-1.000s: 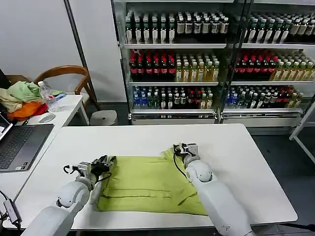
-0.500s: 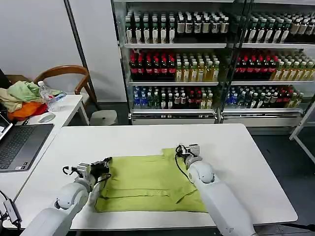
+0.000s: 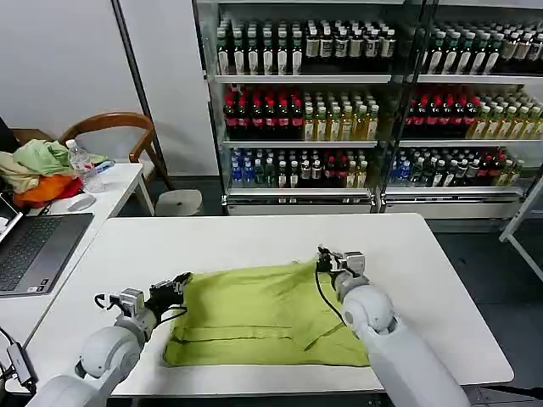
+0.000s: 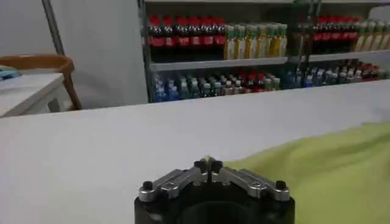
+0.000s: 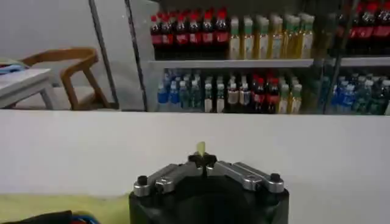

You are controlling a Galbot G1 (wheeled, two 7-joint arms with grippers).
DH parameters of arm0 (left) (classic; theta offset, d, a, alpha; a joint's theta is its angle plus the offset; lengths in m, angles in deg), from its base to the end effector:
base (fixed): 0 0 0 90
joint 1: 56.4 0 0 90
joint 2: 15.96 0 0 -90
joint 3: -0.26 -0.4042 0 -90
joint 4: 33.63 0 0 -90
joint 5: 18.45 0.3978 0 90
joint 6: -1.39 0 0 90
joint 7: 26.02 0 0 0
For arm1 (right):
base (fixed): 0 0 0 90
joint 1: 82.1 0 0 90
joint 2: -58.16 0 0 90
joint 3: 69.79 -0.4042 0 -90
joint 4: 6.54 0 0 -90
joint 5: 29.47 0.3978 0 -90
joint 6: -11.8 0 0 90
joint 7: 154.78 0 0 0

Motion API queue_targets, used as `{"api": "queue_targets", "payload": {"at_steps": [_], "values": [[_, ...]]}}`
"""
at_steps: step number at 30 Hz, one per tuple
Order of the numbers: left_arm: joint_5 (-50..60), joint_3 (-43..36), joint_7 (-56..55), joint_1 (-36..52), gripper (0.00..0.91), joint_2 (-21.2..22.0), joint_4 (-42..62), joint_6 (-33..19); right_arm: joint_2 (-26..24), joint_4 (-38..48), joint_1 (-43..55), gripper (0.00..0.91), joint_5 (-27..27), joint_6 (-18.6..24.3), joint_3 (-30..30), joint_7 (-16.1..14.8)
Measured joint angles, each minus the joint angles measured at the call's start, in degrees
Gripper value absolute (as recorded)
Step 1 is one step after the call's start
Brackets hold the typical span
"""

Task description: Fold and organize the clothes.

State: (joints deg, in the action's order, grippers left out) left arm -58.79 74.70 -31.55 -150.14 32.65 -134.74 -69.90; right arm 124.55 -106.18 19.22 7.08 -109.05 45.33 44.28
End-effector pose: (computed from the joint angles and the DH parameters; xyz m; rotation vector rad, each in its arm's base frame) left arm 0.3547 0.1380 -0.3388 -0.3261 -2.7055 -0.0763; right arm 0.4220 0.0173 -0.2990 0.2773 -2.7166 -0.0090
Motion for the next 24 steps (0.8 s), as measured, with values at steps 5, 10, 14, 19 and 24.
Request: {"api": "queue_targets", "payload": {"at_steps": [5, 10, 14, 19, 24], "values": [[0.0, 2.3, -0.5, -4.4, 0.04, -0.3, -3.9, -0.5, -2.0, -6.0, -5.4, 0.0, -0.9, 0.2, -1.5, 0.3], [0.0, 4.4, -0.8, -8.6, 0.04, -0.3, -7.0, -1.0, -3.3, -11.0, -10.4, 0.0, -2.2, 0.7, -2.9, 0.6], [0.3, 5.9, -0.9, -11.6, 0.04, -0.2, -8.9, -1.6, -4.4, -14.1, -14.2, 0.0, -3.3, 1.4, -4.1, 0.6], [1.1, 7.4, -0.8, -14.9, 0.04, -0.1, -10.8, -2.0, -4.7, -16.2, -18.0, 0.0, -4.5, 2.0, -4.6, 0.9], [1.4, 8.4, -0.8, -17.2, 0.04, -0.3, -12.0, -2.1, -5.1, -18.2, -20.8, 0.0, -5.5, 2.3, -5.1, 1.4]]}}
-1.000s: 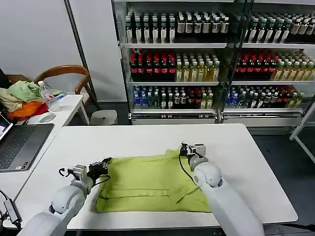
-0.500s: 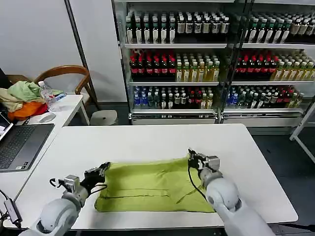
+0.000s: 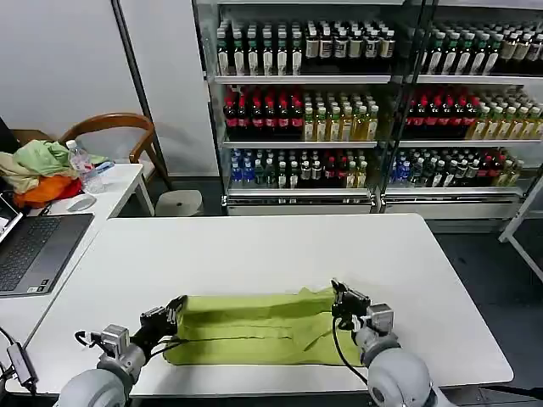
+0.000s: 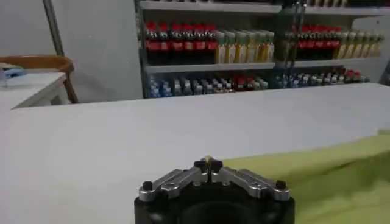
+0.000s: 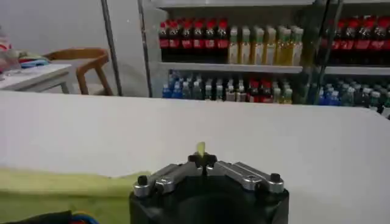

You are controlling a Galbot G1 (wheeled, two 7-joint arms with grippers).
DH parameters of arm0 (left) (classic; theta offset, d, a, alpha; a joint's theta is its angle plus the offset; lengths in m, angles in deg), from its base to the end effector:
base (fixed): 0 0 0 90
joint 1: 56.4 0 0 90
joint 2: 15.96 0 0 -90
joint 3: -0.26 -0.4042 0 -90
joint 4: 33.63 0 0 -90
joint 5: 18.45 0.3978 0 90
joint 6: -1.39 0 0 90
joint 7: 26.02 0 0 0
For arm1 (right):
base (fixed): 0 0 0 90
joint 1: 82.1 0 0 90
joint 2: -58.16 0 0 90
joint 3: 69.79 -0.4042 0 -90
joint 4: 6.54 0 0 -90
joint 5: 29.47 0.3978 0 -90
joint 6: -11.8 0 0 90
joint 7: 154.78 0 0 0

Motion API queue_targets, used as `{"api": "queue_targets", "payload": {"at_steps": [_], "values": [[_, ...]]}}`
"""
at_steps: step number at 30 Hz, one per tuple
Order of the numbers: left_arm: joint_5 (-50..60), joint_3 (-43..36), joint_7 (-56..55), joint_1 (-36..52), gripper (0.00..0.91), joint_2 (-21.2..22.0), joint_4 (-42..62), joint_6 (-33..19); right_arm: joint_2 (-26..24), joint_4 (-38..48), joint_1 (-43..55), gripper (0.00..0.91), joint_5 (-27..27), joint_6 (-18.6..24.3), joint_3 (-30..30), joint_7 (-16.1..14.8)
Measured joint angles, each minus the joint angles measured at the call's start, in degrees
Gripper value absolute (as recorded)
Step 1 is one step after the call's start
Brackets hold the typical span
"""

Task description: Fold and organize the clothes.

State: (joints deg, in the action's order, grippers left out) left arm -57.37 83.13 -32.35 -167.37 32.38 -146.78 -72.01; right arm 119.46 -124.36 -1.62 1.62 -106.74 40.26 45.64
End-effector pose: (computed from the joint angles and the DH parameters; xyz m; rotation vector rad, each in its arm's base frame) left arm 0.2618 0.1308 -0.3309 -0.3422 -2.7027 -0.0436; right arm 0.2847 0.0008 -0.3008 0.2794 -2.7306 0.0503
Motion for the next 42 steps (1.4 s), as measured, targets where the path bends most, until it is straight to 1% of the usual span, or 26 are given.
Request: {"api": "queue_targets", "payload": {"at_steps": [18, 28, 29, 30, 31, 32, 33, 38, 42], "values": [[0.0, 2.0, 0.4, -4.3, 0.04, -1.3, -1.6, 0.0, -0.2, -6.6, -6.3, 0.0, -1.1, 0.0, -0.7, 2.5], [0.9, 1.2, 0.5, -4.5, 0.04, -0.6, -0.9, -0.1, 0.2, -6.3, -8.5, 0.0, -3.5, 0.9, 0.1, 3.2], [1.0, 1.1, 0.5, -4.4, 0.171, -0.5, -0.8, -0.1, 0.3, -6.1, -8.6, 0.0, -3.7, 1.0, 0.1, 3.2], [1.1, 0.9, 0.4, -4.3, 0.907, -0.4, -0.7, -0.1, 0.3, -5.8, -8.7, 0.0, -4.0, 1.2, 0.2, 3.3], [1.3, 0.8, 0.3, -4.2, 0.907, -0.3, -0.6, -0.1, 0.3, -5.4, -8.8, 0.0, -4.4, 1.4, 0.3, 3.3], [1.5, 0.7, 0.2, -4.2, 0.907, -0.3, -0.5, 0.0, 0.3, -5.0, -8.9, 0.272, -4.7, 1.5, 0.4, 3.3], [1.7, 0.6, 0.1, -4.2, 0.907, -0.2, -0.3, 0.0, 0.3, -4.7, -9.0, 0.907, -5.1, 1.7, 0.4, 3.4], [2.8, 0.6, -0.7, -4.4, 0.907, 0.1, -0.3, -0.2, 0.2, -4.0, -9.7, 0.907, -6.8, 2.2, 0.0, 3.3], [3.1, 1.3, -1.4, -5.1, 0.907, 0.4, -1.1, -0.7, 0.0, -4.1, -10.6, 0.907, -7.5, 2.7, -0.8, 2.4]]}}
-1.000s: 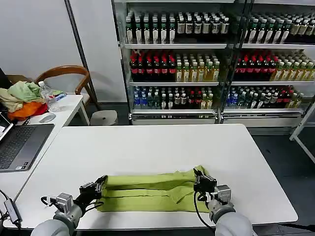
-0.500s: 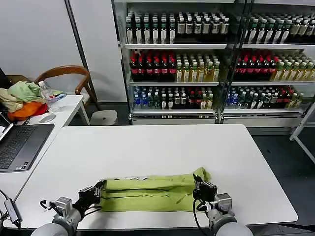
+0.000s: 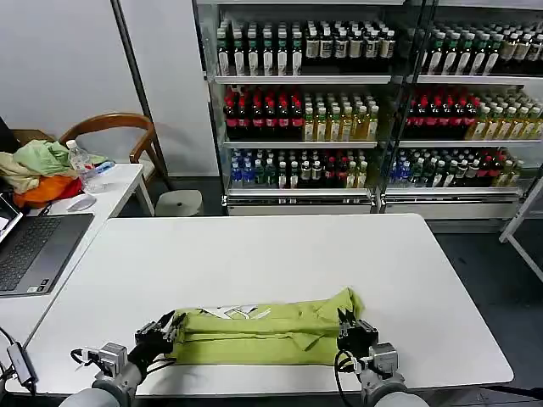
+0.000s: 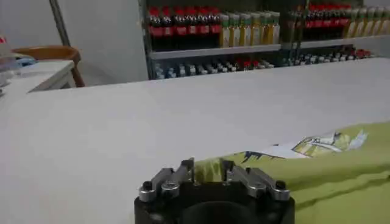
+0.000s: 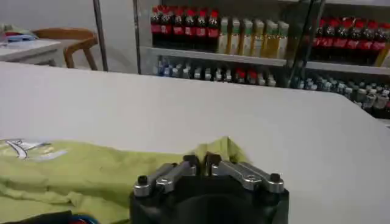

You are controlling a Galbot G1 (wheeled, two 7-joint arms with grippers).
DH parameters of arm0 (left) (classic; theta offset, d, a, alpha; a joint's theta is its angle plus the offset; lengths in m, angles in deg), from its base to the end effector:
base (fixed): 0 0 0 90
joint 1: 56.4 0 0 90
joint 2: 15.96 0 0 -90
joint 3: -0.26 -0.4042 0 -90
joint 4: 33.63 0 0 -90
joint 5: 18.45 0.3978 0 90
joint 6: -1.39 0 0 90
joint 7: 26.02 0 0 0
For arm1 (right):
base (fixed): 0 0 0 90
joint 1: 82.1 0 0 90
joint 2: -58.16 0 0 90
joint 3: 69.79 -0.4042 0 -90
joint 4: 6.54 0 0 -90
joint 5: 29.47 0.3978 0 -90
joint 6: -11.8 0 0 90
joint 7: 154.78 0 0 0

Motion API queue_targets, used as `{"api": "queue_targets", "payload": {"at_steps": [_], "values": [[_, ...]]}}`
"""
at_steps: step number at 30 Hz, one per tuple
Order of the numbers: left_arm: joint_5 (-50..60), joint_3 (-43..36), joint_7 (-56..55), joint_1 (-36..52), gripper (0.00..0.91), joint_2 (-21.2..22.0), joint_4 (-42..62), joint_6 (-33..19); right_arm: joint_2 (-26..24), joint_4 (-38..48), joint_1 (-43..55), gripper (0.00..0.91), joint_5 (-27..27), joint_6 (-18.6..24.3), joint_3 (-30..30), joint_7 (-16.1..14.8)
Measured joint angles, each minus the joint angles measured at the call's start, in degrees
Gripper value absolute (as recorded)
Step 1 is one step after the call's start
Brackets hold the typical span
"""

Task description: Fold and organize the clothes.

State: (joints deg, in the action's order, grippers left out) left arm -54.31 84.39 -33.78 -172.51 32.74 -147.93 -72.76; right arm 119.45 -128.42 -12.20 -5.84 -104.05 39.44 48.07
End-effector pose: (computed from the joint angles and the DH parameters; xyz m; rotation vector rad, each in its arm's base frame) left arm 0.2336 0.1309 -0.3429 -0.2967 -2.6732 -0.0977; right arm 0.2226 0.0043 -0.3197 0.2000 -2.7158 0.1427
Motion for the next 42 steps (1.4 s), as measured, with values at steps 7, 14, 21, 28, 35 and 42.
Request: {"api": "queue_targets", "payload": {"at_steps": [7, 14, 21, 28, 35, 42], "values": [[-0.5, 0.3, -3.6, -0.8, 0.907, 0.9, -3.7, 0.4, 0.3, -2.4, -1.4, 0.907, -0.8, 0.3, -2.1, -1.4], [-2.8, -3.3, -12.2, -0.4, 0.907, 2.8, -5.5, 2.5, 0.7, -4.1, -2.6, 0.907, -1.9, 0.6, -3.6, -2.3], [-4.6, -6.5, -18.9, 0.7, 0.373, 4.7, -5.7, 3.6, 1.3, -4.6, -3.2, 0.907, -3.0, 0.9, -3.8, -2.9], [-6.0, -8.2, -22.2, 1.9, 0.04, 6.0, -4.5, 4.1, 1.9, -4.6, -3.2, 0.907, -3.9, 1.1, -3.7, -3.1], [-6.1, -9.3, -23.6, 1.6, 0.04, 6.5, -4.5, 5.1, 2.3, -4.6, -3.5, 0.907, -4.6, 1.2, -3.8, -3.1], [-5.0, -10.0, -23.6, 1.6, 0.04, 6.9, -4.4, 5.6, 2.6, -4.6, -3.6, 0.907, -4.8, 1.3, -3.6, -3.1]]}}
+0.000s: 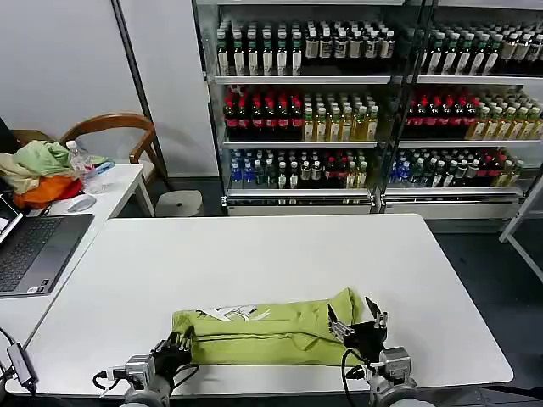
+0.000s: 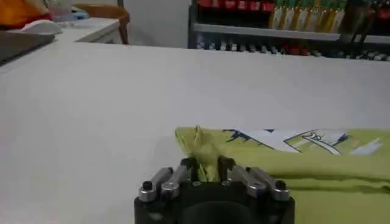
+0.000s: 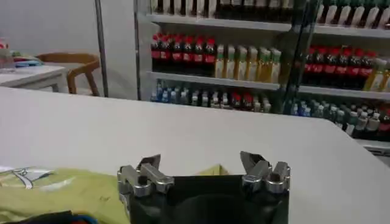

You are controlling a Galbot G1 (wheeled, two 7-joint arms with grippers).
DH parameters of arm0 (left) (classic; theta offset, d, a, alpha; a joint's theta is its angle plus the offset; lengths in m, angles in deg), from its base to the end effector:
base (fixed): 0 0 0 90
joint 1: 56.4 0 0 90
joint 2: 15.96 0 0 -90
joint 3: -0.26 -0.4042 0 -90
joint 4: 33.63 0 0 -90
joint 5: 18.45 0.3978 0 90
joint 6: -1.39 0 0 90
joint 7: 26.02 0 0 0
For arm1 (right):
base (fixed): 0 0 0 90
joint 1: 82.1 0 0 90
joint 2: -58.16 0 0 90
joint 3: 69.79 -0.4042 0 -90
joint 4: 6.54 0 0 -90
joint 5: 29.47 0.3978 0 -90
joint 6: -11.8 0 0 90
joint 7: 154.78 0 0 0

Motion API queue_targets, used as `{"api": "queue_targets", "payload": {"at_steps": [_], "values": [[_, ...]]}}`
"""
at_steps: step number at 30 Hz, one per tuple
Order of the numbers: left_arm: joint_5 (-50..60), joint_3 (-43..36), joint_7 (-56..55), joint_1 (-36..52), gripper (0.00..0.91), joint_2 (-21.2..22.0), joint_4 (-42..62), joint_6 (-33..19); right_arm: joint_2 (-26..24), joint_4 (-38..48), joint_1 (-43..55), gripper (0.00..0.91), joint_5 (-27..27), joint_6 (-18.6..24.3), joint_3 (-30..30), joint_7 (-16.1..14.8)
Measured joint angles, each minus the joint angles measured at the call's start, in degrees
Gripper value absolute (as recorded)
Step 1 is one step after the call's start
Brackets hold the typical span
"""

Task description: Fold and organize the clothes.

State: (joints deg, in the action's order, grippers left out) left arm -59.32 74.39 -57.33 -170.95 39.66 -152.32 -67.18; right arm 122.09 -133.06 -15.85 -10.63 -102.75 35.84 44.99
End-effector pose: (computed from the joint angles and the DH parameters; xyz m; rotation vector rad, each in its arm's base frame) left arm 0.2098 0.0416 -0.3485 0.0148 -2.5622 0.0510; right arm 0.2060 0.0038 -0.2963 0.1999 -2.8042 0.1344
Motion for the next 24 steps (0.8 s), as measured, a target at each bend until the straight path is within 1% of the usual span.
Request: {"api": "queue_targets", "payload": {"at_steps": [7, 9, 11, 16, 24], "values": [[2.2, 0.6, 1.0, -1.1, 0.04, 0.3, -1.0, 1.3, -0.4, -0.3, 0.3, 0.907, 0.0, 0.0, -0.4, 0.0], [2.8, 1.5, 1.6, -1.5, 0.03, 0.2, -1.4, 1.9, -0.6, -0.3, 0.3, 0.907, 0.0, 0.0, -0.5, -0.1], [3.4, 3.0, 2.2, -1.8, 0.04, -0.2, -1.9, 2.5, -0.9, -0.2, 0.4, 0.907, 0.0, 0.0, -0.8, -0.1], [5.0, 8.5, 4.2, -2.8, 0.03, -1.3, -2.2, 4.3, -1.4, 0.2, 0.9, 0.907, 0.3, 0.0, -1.2, -0.2], [9.5, 21.1, 7.5, -4.8, 0.04, -3.8, -2.0, 8.1, -1.2, 0.3, 1.7, 0.907, 0.3, 0.0, -1.3, -0.3]]}}
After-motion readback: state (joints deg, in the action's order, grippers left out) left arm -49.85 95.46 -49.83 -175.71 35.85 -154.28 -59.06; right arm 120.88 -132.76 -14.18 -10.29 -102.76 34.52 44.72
